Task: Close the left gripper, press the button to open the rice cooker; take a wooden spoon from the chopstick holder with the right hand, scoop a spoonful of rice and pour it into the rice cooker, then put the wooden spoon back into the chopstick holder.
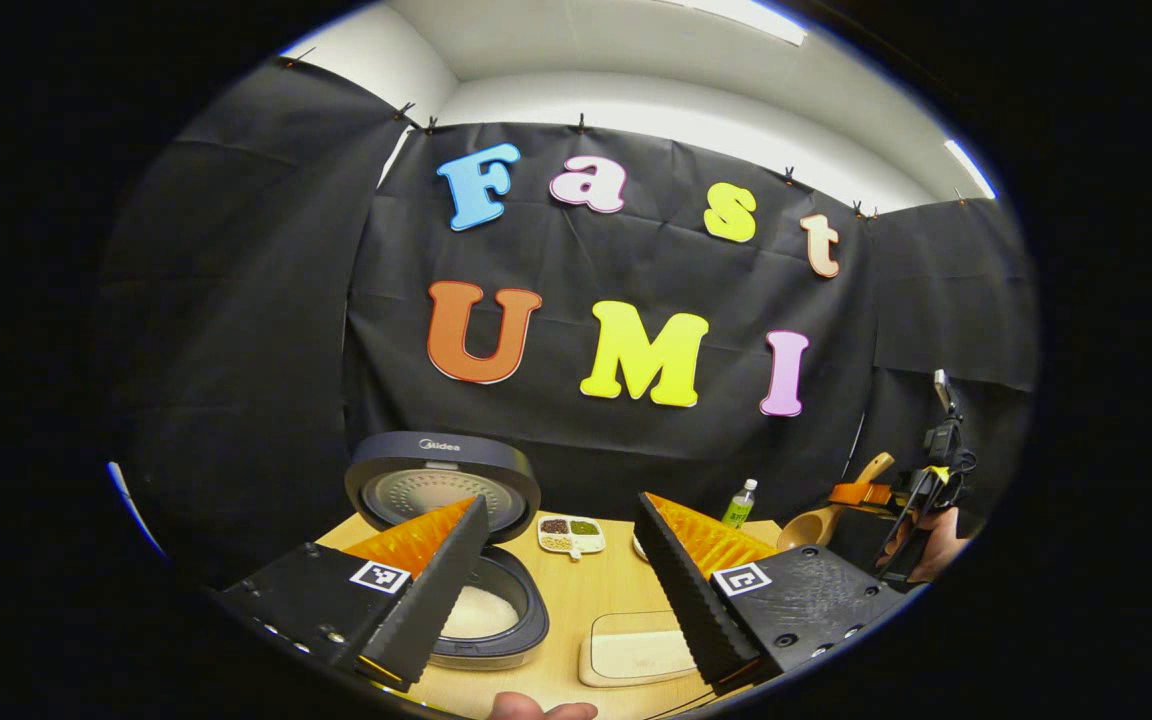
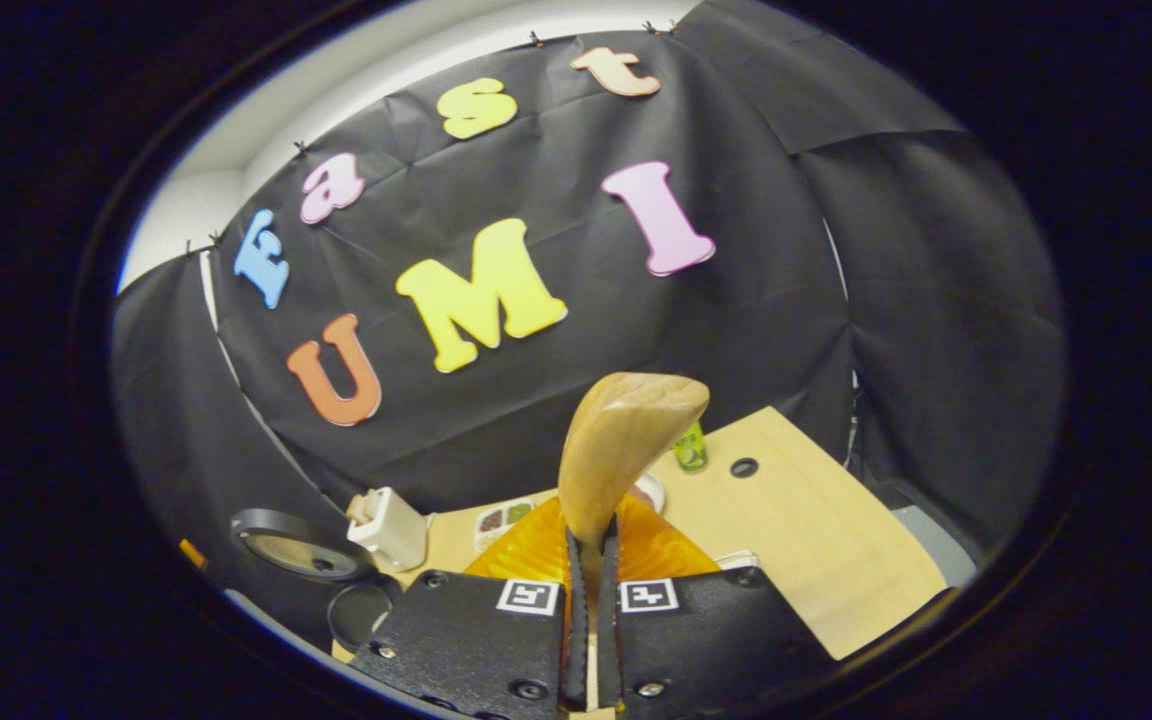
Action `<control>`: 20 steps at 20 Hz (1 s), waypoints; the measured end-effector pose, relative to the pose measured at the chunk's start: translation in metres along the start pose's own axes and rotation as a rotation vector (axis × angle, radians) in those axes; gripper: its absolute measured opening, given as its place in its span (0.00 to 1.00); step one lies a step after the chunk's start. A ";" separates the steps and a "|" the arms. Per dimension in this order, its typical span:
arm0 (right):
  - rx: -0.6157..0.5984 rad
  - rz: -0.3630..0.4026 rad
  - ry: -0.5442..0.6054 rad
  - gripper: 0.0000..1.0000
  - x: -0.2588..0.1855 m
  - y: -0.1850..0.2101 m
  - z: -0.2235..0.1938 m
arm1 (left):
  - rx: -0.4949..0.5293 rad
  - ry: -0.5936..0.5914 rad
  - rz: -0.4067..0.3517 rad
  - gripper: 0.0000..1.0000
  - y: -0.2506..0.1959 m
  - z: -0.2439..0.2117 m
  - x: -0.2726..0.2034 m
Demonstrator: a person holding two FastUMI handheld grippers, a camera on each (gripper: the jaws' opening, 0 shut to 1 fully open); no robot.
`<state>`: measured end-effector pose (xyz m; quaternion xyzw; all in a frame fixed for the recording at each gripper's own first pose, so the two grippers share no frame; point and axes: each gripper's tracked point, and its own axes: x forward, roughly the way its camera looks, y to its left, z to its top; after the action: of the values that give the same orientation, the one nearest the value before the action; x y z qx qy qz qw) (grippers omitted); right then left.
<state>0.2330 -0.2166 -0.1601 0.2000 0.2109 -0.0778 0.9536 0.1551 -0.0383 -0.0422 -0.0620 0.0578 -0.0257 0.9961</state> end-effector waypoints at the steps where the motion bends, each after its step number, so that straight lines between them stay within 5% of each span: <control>1: -0.007 -0.026 0.011 0.09 0.010 -0.019 -0.004 | 0.007 0.005 -0.003 0.95 -0.004 -0.003 0.004; 7: -0.035 -0.097 0.091 0.09 0.064 -0.092 -0.051 | 0.028 0.057 -0.008 0.95 -0.022 -0.016 0.024; 20: -0.056 -0.079 0.167 0.13 0.119 -0.126 -0.132 | 0.064 0.113 0.023 0.95 -0.031 -0.025 0.046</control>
<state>0.2620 -0.2839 -0.3652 0.1705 0.2994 -0.0925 0.9342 0.1965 -0.0750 -0.0679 -0.0277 0.1138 -0.0196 0.9929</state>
